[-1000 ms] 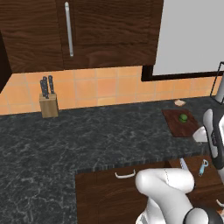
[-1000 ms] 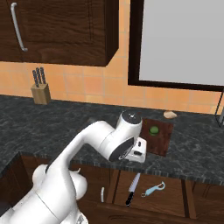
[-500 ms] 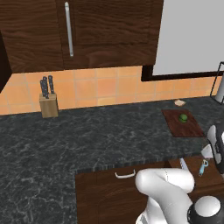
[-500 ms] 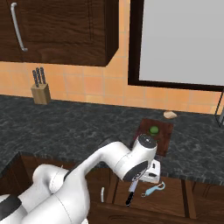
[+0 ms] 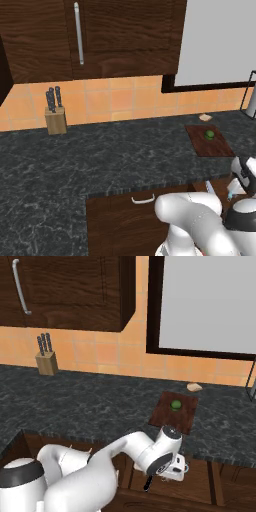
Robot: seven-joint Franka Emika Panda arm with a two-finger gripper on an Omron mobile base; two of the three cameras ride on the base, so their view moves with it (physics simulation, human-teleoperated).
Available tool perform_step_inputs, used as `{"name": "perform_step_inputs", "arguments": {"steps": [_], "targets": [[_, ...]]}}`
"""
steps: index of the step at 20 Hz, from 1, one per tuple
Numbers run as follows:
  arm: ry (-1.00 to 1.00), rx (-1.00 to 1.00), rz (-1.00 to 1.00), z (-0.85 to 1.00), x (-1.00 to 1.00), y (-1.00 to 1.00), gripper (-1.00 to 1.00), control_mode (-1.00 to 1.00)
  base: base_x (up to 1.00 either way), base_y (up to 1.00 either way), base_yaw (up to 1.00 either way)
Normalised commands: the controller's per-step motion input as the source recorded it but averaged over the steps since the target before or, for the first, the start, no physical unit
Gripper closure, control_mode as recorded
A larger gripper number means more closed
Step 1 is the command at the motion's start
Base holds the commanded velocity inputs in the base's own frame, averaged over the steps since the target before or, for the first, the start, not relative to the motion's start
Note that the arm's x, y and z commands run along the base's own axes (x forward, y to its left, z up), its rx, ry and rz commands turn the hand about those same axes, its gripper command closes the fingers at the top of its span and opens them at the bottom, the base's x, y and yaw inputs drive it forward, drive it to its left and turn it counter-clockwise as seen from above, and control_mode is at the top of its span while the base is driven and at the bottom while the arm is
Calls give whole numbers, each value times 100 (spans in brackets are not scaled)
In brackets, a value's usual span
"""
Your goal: Place the appropriate cutting tool for cutting the avocado skin on the cutting board.
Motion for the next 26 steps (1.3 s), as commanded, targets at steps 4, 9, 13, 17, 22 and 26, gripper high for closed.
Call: {"name": "perform_step_inputs", "arguments": {"steps": [4, 9, 13, 17, 22, 26], "targets": [[3, -2, 15, -70, 0, 0, -100, -100, 0, 0, 0], [3, -3, 18, -64, 0, 3, -100, -100, 0, 0, 0], [3, -1, 15, -41, -26, 20, -100, -100, 0, 0, 0], [13, 0, 2, -5, -76, 49, -100, -100, 0, 0, 0], [16, 0, 0, 1, -94, 49, -100, -100, 0, 0, 0], [12, 0, -1, 0, -97, 29, -100, -100, 0, 0, 0]]}}
